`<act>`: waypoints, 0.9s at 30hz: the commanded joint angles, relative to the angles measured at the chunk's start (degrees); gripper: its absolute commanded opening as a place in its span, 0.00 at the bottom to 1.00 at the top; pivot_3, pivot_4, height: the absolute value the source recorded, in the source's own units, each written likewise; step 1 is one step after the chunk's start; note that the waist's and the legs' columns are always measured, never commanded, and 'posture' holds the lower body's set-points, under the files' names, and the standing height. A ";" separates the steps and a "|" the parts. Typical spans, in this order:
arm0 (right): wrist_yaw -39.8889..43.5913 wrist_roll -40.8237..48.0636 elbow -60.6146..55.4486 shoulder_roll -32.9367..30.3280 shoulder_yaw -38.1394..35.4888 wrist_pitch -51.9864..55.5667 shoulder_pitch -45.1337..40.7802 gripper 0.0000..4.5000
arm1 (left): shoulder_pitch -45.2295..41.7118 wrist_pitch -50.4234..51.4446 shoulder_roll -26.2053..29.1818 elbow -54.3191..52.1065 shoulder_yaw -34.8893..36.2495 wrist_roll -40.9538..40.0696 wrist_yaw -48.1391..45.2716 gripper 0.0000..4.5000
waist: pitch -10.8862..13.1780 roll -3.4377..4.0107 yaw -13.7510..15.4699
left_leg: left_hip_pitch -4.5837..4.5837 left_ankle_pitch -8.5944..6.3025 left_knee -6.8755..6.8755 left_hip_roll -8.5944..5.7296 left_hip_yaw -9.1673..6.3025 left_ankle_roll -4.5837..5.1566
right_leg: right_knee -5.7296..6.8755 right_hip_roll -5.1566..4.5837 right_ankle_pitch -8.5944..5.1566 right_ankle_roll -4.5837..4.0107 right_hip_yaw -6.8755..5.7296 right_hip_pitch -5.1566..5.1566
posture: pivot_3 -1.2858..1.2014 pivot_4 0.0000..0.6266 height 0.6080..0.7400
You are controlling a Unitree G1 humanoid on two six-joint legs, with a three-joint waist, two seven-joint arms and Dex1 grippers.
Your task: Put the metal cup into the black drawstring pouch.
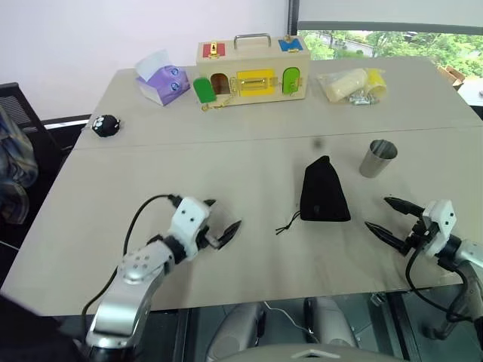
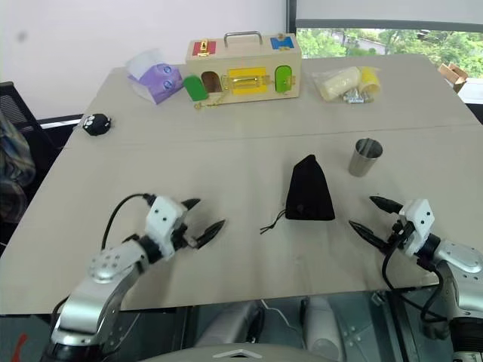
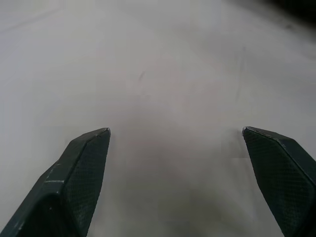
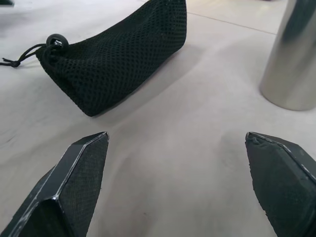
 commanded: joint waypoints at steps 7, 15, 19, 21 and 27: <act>-1.30 0.90 -2.14 0.42 -1.69 -0.85 0.40 1.00 | -30.15 -0.60 -3.30 14.60 -23.20 1.49 -21.07 0.98 | 0.00 -0.01 -0.25 | -0.02 0.01 0.03 -0.03 0.01 0.01 | -0.02 0.21 0.01 0.00 0.00 -0.01 | 0.52 0.24 0.77; -8.05 3.17 -16.99 3.35 -6.21 0.29 13.26 1.00 | -35.65 -3.66 -9.59 23.72 -27.45 7.74 -17.37 0.98 | 0.00 0.03 -0.32 | -0.06 -0.01 -0.20 0.11 -0.12 0.01 | -0.25 0.23 0.00 0.01 0.09 -0.12 | 0.52 0.24 0.77; -10.95 3.72 -23.79 5.07 -7.00 0.98 19.16 1.00 | -35.23 -5.77 -10.98 25.70 -26.07 9.62 -13.93 0.98 | 0.01 0.01 -0.20 | -0.04 -0.01 -0.16 0.04 -0.10 0.01 | -0.25 0.21 0.00 0.02 0.13 -0.07 | 0.52 0.24 0.77; -12.27 3.96 -26.35 6.15 -6.91 1.26 21.64 1.00 | -35.02 -6.06 -11.84 26.16 -25.15 9.84 -12.45 0.98 | 0.01 0.00 -0.18 | -0.04 0.00 -0.10 0.04 -0.10 0.01 | -0.25 0.21 0.00 0.02 0.13 -0.04 | 0.52 0.24 0.77; -14.10 3.57 -28.66 7.38 -6.09 1.55 23.54 1.00 | -34.59 -8.20 -11.41 27.07 -25.86 10.44 -14.03 0.98 | 0.01 0.01 -0.31 | 0.00 0.00 -0.06 0.04 -0.04 0.01 | -0.24 0.26 0.00 0.03 0.17 -0.04 | 0.52 0.24 0.77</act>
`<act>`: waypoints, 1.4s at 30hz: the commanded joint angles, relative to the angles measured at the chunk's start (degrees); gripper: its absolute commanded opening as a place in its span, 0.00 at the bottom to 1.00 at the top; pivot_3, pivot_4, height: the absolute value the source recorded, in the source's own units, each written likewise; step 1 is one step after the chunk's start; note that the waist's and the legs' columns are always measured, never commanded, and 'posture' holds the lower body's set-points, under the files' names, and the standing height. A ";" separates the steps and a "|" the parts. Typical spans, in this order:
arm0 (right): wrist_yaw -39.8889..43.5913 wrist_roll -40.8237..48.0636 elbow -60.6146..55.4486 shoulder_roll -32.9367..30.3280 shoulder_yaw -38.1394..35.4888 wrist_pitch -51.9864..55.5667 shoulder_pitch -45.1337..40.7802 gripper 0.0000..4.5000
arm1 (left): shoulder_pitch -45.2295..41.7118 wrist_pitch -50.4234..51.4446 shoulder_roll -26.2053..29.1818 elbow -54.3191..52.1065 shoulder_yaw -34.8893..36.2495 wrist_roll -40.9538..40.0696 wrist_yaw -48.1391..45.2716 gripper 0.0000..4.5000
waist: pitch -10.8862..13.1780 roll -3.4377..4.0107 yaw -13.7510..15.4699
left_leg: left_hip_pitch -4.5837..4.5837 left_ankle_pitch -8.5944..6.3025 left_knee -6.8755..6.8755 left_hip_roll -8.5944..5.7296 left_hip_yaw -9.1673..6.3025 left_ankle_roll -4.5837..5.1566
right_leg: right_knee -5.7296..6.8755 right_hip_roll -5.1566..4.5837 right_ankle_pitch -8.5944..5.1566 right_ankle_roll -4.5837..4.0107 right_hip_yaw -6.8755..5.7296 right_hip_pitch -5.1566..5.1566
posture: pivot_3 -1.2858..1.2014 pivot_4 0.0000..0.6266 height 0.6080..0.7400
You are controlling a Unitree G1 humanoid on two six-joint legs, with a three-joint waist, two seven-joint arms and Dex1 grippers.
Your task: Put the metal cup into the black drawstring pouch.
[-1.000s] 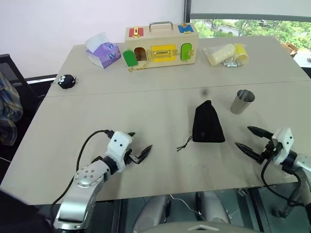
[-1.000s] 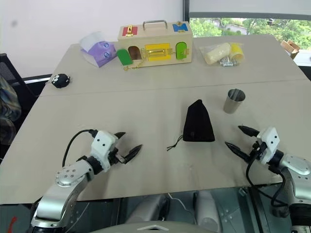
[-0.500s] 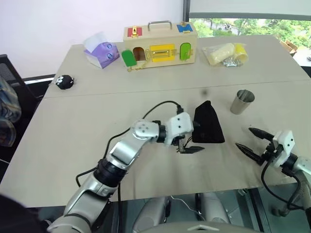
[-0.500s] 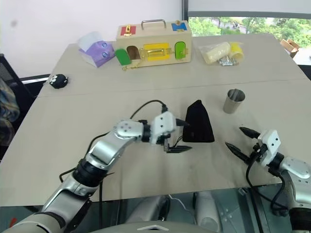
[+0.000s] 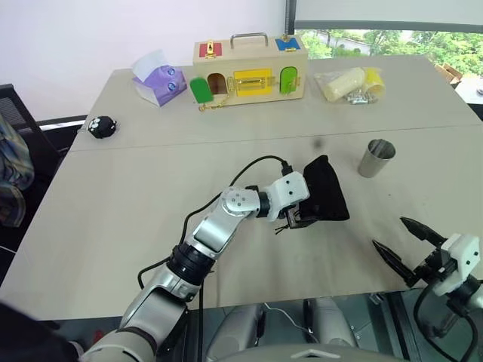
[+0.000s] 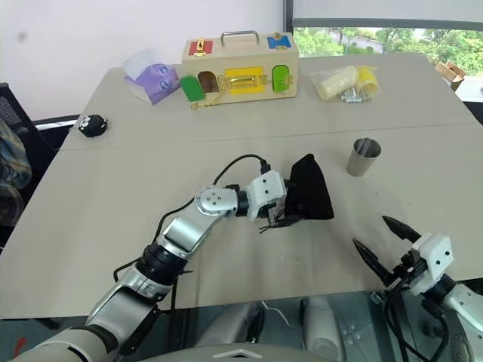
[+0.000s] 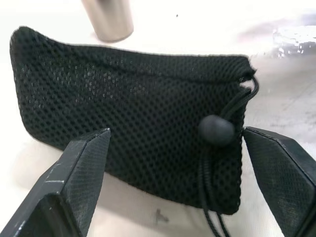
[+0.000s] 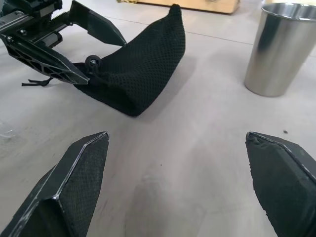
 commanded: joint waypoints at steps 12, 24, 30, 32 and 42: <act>1.89 3.32 -2.97 -1.96 0.66 3.09 -1.73 1.00 | 1.17 -3.10 1.77 0.61 -0.75 2.70 -2.17 0.98 | 0.00 0.00 0.07 | -0.02 0.00 0.00 0.00 -0.02 0.00 | 0.01 0.12 0.00 0.00 -0.03 0.00 | 0.52 0.24 0.77; 5.99 3.60 -2.72 -4.44 0.74 4.62 0.33 1.00 | 1.24 -6.62 -0.15 3.19 0.28 4.09 -0.19 0.28 | 0.00 0.00 0.07 | -0.01 0.00 0.01 0.01 -0.02 0.00 | 0.01 0.08 0.00 0.00 -0.02 0.00 | 0.52 0.24 0.77; 5.98 3.35 -2.24 -4.27 1.01 4.59 -0.62 1.00 | 1.54 -5.77 -1.53 2.72 4.46 1.35 1.91 0.01 | 0.00 0.00 0.08 | -0.01 0.00 0.02 0.01 -0.01 0.00 | 0.01 0.08 0.00 0.00 -0.02 0.00 | 0.52 0.24 0.77; 6.00 3.36 -2.29 -4.25 1.07 4.64 -0.83 1.00 | 2.27 -3.43 -2.90 1.28 8.48 -1.44 4.12 0.01 | 0.00 0.00 0.08 | -0.02 0.00 0.03 0.01 -0.02 0.00 | 0.01 0.08 0.00 0.00 -0.02 0.00 | 0.52 0.24 0.77; 6.96 3.41 -1.94 -4.83 3.53 5.98 -4.66 1.00 | 9.85 18.34 -13.26 -15.12 34.11 -24.65 22.41 0.01 | 0.00 -0.05 0.00 | -0.03 0.00 0.11 0.02 -0.01 0.00 | 0.04 -0.05 0.01 0.00 -0.01 0.00 | 0.52 0.24 0.77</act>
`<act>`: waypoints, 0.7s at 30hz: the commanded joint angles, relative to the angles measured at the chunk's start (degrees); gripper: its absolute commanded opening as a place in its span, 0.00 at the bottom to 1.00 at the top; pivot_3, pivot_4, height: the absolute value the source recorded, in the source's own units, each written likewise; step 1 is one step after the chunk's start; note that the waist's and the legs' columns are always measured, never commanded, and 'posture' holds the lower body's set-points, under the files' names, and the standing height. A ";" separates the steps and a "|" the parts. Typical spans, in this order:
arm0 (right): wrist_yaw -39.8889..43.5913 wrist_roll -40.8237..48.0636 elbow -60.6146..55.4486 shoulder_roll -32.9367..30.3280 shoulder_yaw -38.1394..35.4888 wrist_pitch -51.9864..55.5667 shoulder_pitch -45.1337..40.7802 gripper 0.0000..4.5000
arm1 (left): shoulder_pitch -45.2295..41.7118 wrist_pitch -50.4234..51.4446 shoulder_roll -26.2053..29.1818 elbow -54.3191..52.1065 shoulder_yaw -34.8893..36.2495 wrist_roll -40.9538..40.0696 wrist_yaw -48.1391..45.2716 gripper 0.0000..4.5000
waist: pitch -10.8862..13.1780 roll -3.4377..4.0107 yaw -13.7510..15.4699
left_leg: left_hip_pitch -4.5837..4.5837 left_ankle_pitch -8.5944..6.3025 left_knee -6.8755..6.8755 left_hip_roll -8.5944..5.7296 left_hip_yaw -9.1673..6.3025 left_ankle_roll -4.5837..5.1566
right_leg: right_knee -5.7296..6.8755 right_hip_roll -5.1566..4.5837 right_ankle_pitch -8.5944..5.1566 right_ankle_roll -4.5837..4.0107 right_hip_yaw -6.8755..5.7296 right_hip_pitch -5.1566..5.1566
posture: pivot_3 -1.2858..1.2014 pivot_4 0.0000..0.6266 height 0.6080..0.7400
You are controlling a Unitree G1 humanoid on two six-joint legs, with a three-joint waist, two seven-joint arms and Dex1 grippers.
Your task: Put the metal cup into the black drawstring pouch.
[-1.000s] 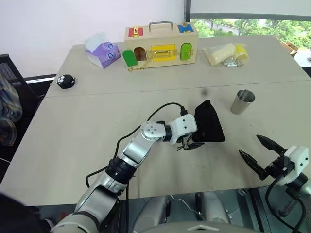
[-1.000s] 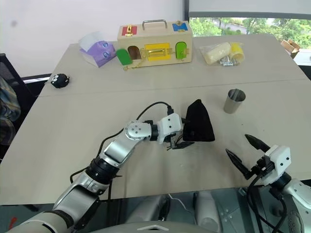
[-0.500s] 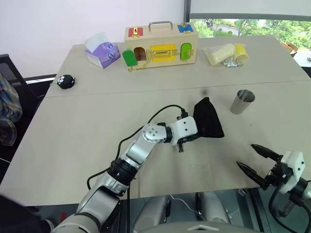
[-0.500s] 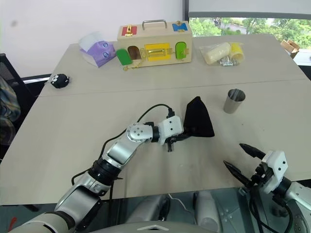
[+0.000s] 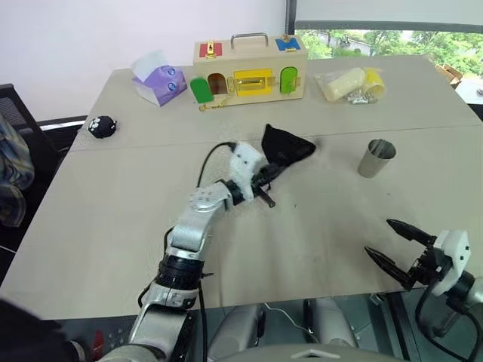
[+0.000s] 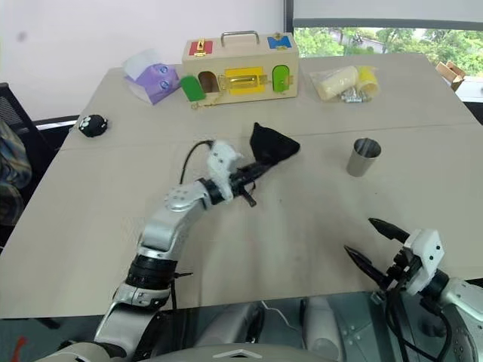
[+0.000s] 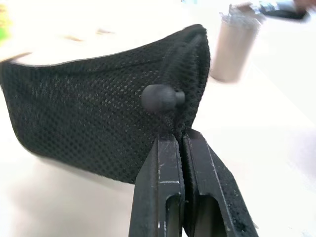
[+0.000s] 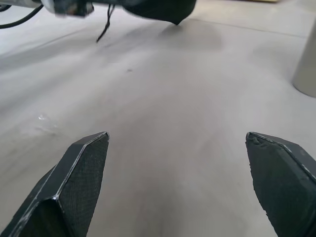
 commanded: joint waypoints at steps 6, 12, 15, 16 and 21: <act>2.33 0.38 1.26 -1.33 2.06 0.75 -5.50 1.00 | 6.38 14.41 -12.63 -12.82 16.88 -20.79 21.14 0.01 | 0.00 -0.07 0.43 | 0.01 0.00 0.03 0.00 -0.02 -0.01 | 0.03 0.06 0.00 0.00 -0.05 0.02 | 0.52 0.24 0.77; 3.19 0.56 2.61 -2.00 2.44 1.15 -7.65 1.00 | 13.22 19.91 -10.47 -20.93 18.01 -26.49 27.60 0.39 | 0.00 -0.14 0.21 | 0.02 0.00 0.08 0.00 0.03 -0.02 | 0.08 0.05 0.01 0.00 0.02 0.00 | 0.52 0.24 0.77; 3.37 0.53 2.84 -1.94 2.61 1.12 -7.76 1.00 | 17.04 24.29 -6.70 -24.89 18.58 -30.70 28.01 0.65 | -0.01 -0.15 0.41 | 0.02 0.00 0.08 0.00 0.03 -0.02 | 0.09 0.20 0.01 0.00 0.00 0.02 | 0.52 0.24 0.77; 3.41 0.49 2.90 -1.89 2.68 1.09 -7.74 1.00 | 18.32 25.51 -4.98 -26.51 18.48 -31.54 27.92 0.70 | -0.01 -0.15 0.32 | 0.04 0.00 0.08 0.00 0.06 -0.02 | 0.09 0.20 0.01 -0.01 0.04 0.02 | 0.52 0.24 0.77; 3.40 0.06 3.37 -1.44 3.27 0.57 -7.74 1.00 | 26.57 26.87 3.82 -34.86 17.03 -31.99 26.30 0.70 | -0.01 -0.14 0.03 | 0.07 -0.01 0.06 0.02 0.08 -0.03 | 0.13 0.25 0.00 -0.01 0.09 0.01 | 0.52 0.24 0.77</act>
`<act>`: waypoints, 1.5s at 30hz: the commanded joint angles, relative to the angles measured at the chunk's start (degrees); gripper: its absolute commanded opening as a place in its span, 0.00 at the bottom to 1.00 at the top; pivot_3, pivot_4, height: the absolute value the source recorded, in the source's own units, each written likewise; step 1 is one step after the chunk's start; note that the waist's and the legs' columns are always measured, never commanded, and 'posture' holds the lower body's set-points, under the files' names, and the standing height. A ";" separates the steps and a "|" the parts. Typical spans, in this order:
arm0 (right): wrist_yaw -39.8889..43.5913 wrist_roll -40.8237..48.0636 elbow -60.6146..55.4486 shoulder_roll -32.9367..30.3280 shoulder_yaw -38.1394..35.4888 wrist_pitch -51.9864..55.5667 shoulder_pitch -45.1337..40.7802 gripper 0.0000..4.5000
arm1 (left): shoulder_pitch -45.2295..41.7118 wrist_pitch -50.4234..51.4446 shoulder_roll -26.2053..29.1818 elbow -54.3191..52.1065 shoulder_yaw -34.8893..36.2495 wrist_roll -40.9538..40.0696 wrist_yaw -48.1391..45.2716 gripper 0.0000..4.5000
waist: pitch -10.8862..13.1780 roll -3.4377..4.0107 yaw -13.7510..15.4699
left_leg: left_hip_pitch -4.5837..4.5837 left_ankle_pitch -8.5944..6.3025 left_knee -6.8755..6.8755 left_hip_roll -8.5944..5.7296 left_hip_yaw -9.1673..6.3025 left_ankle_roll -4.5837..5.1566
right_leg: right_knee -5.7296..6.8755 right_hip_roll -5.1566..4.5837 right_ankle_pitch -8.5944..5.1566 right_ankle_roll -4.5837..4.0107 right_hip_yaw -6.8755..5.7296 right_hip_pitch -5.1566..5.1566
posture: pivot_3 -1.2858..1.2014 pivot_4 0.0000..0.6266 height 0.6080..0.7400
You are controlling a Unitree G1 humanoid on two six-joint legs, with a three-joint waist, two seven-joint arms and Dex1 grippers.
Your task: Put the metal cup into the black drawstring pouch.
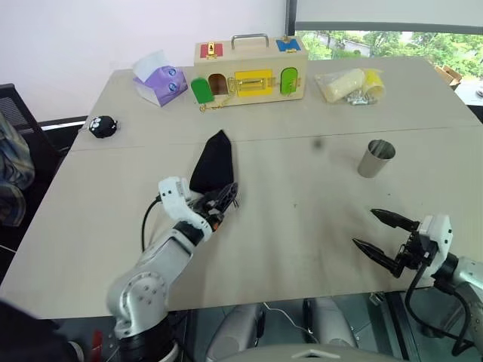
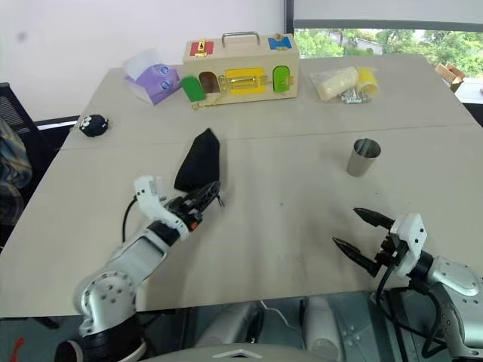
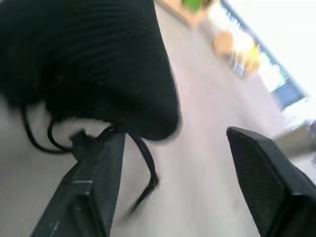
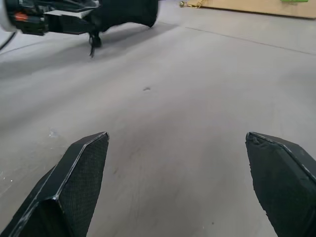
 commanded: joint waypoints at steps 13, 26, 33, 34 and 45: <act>-0.79 -0.67 -0.33 1.39 1.64 -0.94 -1.58 1.00 | 12.37 -48.30 28.50 10.04 -14.41 46.68 -12.34 0.70 | -0.11 0.19 0.42 | 0.09 0.00 -0.14 0.07 0.13 0.00 | -0.12 -0.20 0.06 -0.12 0.03 0.11 | 0.52 0.24 0.77; -2.09 -1.48 -0.35 2.15 2.76 -1.06 -3.16 1.00 | -3.54 -69.15 26.95 37.78 -18.18 52.89 -17.99 0.70 | -0.11 0.16 -0.09 | 0.00 0.00 -0.13 0.04 -0.01 0.00 | -0.14 -0.20 0.08 -0.10 -0.10 0.01 | 0.52 0.24 0.77; -2.50 -1.45 -1.06 2.11 2.29 -1.26 -2.10 1.00 | -6.61 -76.28 27.39 44.49 -18.94 57.78 -16.08 0.70 | -0.12 0.15 0.00 | -0.01 0.00 -0.13 0.04 -0.03 0.00 | -0.14 -0.19 0.08 -0.10 -0.12 0.00 | 0.52 0.24 0.77; -2.57 -1.41 -1.20 2.09 2.31 -1.22 -1.99 1.00 | -6.82 -76.96 27.32 44.75 -18.84 58.10 -15.74 0.70 | -0.12 0.15 0.00 | -0.01 0.00 -0.13 0.04 -0.03 0.00 | -0.14 -0.19 0.08 -0.10 -0.12 0.00 | 0.52 0.24 0.77; -2.20 -0.88 -1.46 1.42 1.96 -1.21 -1.57 1.00 | -7.72 -78.65 27.02 43.23 -18.07 57.62 -15.70 0.01 | -0.12 0.16 -0.05 | 0.00 0.00 -0.13 0.04 -0.04 0.00 | -0.14 -0.19 0.08 -0.09 -0.12 0.00 | 0.52 0.24 0.77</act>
